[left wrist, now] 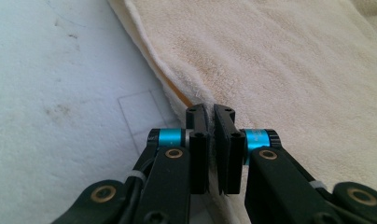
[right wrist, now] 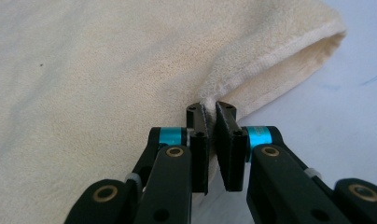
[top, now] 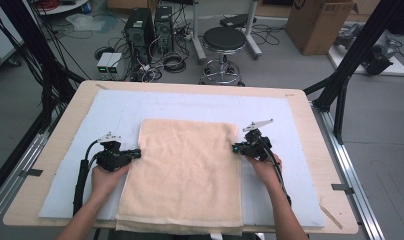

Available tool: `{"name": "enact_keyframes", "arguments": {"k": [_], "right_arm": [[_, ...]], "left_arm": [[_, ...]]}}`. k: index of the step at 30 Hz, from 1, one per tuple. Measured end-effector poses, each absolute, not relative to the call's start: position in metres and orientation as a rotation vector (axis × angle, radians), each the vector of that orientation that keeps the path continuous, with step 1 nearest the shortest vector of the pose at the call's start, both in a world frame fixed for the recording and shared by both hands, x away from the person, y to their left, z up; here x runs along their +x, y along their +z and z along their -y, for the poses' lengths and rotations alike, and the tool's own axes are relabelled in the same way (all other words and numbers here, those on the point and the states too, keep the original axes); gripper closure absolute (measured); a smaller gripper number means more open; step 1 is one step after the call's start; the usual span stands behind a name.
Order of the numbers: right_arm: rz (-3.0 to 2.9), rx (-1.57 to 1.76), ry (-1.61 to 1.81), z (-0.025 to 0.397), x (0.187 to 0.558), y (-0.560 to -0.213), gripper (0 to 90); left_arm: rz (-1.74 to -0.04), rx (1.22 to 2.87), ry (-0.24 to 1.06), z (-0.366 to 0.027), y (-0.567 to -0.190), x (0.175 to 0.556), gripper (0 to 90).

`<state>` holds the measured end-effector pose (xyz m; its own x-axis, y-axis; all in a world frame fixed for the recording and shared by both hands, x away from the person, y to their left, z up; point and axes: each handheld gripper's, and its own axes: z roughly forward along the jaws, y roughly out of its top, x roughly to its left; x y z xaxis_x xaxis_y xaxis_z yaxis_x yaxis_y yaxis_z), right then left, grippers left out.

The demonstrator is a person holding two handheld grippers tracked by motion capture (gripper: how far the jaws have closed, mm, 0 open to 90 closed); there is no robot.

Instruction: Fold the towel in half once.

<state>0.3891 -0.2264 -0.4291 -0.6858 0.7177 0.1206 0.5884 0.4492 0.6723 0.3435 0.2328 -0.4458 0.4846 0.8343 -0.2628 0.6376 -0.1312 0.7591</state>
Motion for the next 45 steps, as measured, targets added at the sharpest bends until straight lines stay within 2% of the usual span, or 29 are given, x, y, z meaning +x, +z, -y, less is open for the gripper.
{"name": "enact_keyframes", "arguments": {"k": [4, 18, 22, 24, 28, 33, 38, 45], "right_arm": [[-2.493, 1.165, 1.039, 0.228, 0.403, -0.427, 84.6], [-2.413, 1.233, 1.038, 0.232, 0.454, -0.429, 82.4], [-2.408, 1.245, 1.057, 0.239, 0.454, -0.432, 71.2], [-2.396, 1.231, 1.076, 0.243, 0.449, -0.426, 65.5], [-2.377, 1.152, 1.144, 0.247, 0.428, -0.410, 60.4], [-2.445, 1.019, 1.218, 0.248, 0.388, -0.396, 51.3], [-2.453, 0.871, 1.283, 0.246, 0.343, -0.390, 49.0], [-2.540, 0.743, 1.343, 0.241, 0.294, -0.406, 47.5]], "left_arm": [[-1.229, 1.875, 0.338, -0.223, -0.438, 0.359, 84.9], [-1.280, 1.844, 0.390, -0.216, -0.442, 0.408, 84.2], [-1.237, 1.869, 0.423, -0.222, -0.439, 0.405, 72.9], [-1.199, 1.861, 0.426, -0.225, -0.431, 0.399, 70.0], [-1.087, 1.860, 0.436, -0.230, -0.417, 0.380, 65.7], [-0.943, 1.877, 0.415, -0.237, -0.409, 0.343, 59.4], [-0.835, 1.910, 0.392, -0.240, -0.411, 0.309, 55.3], [-0.745, 1.945, 0.349, -0.238, -0.420, 0.272, 50.0]]}}
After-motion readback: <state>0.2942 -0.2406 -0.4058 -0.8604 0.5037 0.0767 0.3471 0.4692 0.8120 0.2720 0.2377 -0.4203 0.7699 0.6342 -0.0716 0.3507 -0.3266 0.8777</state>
